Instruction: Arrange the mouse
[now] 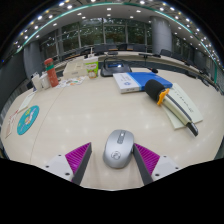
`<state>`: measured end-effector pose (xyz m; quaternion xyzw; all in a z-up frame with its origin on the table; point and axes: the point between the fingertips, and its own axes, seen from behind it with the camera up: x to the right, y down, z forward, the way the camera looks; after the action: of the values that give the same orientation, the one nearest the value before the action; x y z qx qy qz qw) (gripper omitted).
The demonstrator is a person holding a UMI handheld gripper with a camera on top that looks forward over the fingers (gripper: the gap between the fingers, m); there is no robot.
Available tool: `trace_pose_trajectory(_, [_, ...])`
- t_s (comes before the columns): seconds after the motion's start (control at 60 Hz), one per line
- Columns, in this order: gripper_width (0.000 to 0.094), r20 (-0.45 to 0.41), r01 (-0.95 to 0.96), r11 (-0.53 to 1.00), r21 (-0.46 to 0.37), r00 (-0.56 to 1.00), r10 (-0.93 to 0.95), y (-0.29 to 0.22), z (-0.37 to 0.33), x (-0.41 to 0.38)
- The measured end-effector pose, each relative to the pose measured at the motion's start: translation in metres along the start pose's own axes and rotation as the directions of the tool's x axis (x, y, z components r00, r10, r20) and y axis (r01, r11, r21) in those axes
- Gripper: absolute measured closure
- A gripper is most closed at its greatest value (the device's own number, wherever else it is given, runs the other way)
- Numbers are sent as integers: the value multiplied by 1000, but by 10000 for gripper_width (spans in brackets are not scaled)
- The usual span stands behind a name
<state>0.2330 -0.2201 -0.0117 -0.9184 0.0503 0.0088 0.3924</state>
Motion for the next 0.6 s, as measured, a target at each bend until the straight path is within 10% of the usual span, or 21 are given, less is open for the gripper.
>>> trace_pose_trajectory(0.25, [432, -51, 69, 997, 40, 996, -67, -13, 18, 13])
trace_pose_trajectory(0.6, [569, -67, 72, 997, 38, 995, -70, -14, 18, 15])
